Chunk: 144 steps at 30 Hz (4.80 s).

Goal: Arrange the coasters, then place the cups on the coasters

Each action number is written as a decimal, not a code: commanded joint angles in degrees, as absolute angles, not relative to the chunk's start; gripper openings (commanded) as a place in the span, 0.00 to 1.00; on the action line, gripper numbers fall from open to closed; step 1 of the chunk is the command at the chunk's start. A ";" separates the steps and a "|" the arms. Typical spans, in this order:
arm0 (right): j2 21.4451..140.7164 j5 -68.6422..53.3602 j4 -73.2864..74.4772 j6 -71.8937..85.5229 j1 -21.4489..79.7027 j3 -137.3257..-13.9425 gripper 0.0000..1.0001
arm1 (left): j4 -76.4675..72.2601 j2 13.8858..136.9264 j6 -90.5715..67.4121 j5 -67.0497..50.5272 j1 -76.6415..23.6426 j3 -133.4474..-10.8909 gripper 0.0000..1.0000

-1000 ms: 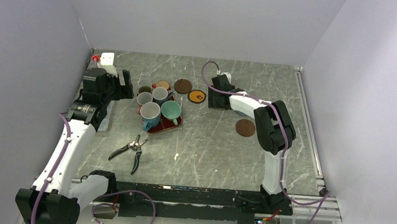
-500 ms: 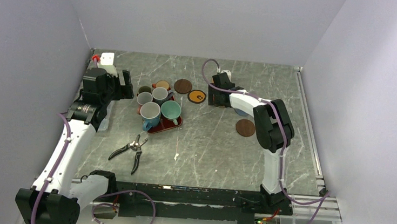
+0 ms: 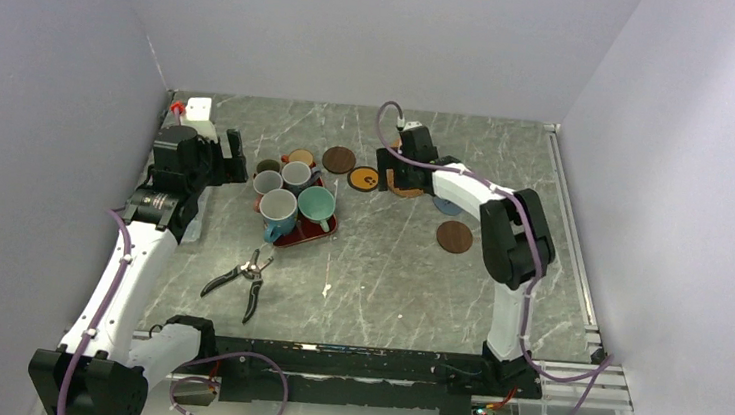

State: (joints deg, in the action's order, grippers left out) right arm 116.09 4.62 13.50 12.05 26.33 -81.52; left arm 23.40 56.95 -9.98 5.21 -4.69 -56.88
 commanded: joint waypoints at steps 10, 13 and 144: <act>92.56 7.65 13.48 16.32 21.84 -63.32 1.00 | 22.20 55.82 -9.76 6.27 -4.90 -57.19 0.94; 88.63 7.82 15.73 18.01 17.30 -57.62 1.00 | 21.82 54.90 -9.73 5.70 -4.84 -56.95 0.94; 106.87 18.36 19.66 25.17 33.93 -63.04 0.78 | 21.18 57.14 -10.72 2.37 -5.27 -56.69 0.94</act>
State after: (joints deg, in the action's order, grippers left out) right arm 104.38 15.59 17.34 24.49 33.80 -62.13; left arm 23.16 57.28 -10.28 2.87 -5.08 -56.47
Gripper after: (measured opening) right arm 0.784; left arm 0.935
